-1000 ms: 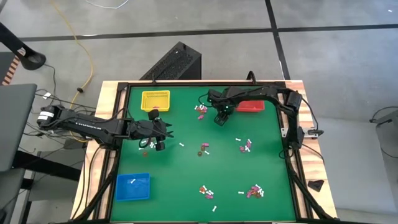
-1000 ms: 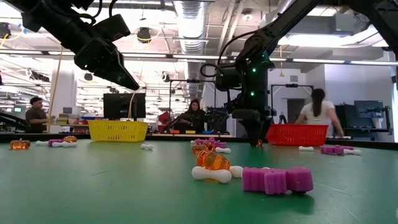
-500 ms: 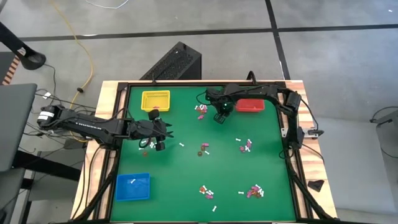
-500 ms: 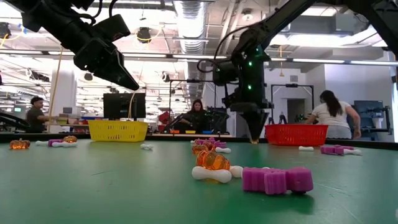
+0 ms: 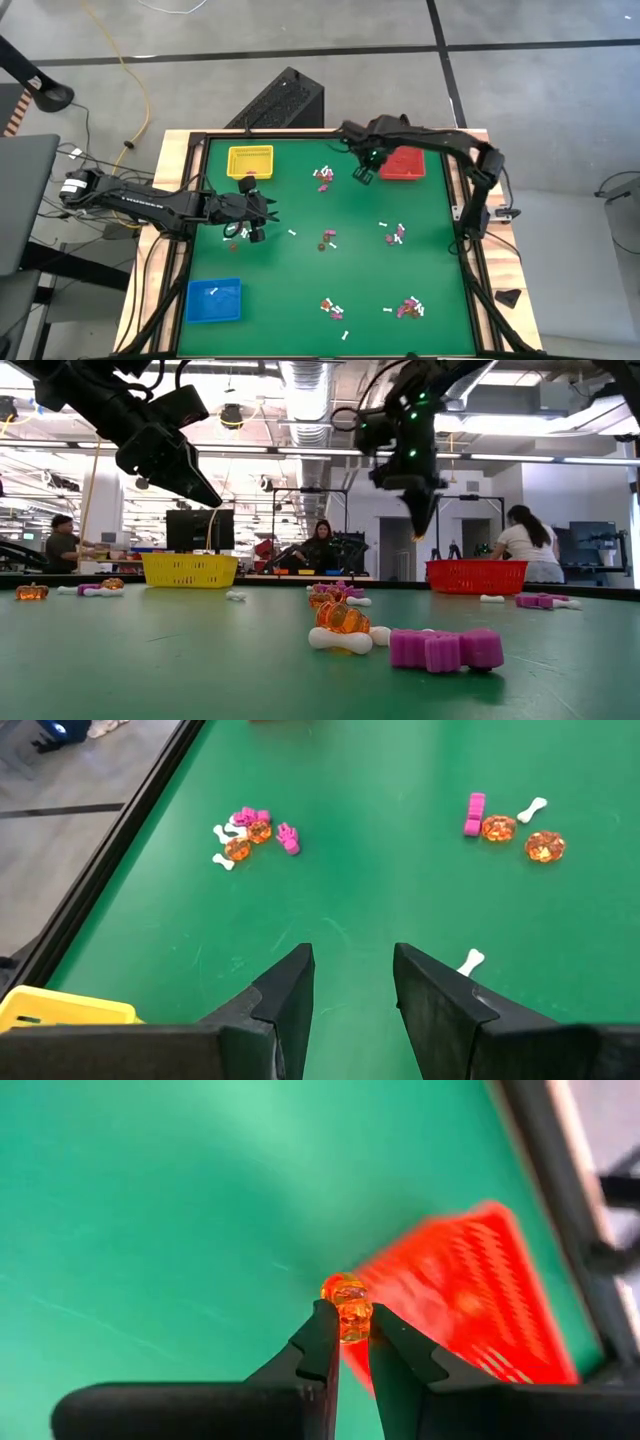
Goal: Sort Halloween decoration
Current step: Put the pumpkin toy into the orange bin, then put the white bone toy into the blue bin
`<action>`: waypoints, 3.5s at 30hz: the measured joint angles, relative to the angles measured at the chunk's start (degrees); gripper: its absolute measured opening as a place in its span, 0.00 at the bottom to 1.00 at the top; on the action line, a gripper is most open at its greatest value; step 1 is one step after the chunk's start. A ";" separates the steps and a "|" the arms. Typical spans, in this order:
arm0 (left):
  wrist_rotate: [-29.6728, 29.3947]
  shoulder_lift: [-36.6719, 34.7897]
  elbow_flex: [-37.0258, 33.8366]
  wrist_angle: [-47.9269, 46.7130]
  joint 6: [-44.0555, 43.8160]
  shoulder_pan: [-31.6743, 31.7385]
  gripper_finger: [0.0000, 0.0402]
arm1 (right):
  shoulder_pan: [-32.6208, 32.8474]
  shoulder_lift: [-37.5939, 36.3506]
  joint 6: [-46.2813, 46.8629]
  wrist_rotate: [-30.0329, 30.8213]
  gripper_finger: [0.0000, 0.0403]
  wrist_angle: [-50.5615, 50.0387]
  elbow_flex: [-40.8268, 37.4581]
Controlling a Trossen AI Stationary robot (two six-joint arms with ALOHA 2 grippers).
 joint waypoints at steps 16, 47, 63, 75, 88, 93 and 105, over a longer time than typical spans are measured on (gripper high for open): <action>0.00 0.00 0.00 -0.02 -0.83 -0.01 0.32 | -12.18 -3.67 1.07 0.50 0.28 -1.55 -7.98; 9.09 1.44 0.00 2.66 -2.47 0.00 0.32 | 27.29 -28.33 9.62 12.21 0.47 58.00 -42.04; 32.97 25.54 7.73 11.15 12.69 8.03 0.32 | 36.46 -29.24 -8.41 12.19 0.47 71.16 -47.06; 35.95 30.46 9.71 4.87 13.45 11.41 0.32 | 36.52 -29.22 -5.83 12.08 0.47 66.54 -47.06; 35.92 32.04 9.46 3.44 13.13 11.32 0.32 | 36.48 -29.22 -4.91 12.04 0.47 65.73 -47.06; 35.66 34.66 9.62 3.78 12.78 11.28 0.31 | 36.48 -29.22 -4.89 12.04 0.47 65.46 -47.06; 33.75 33.64 9.51 0.63 12.61 11.56 0.02 | 36.48 -29.22 -4.87 12.04 0.47 65.23 -47.06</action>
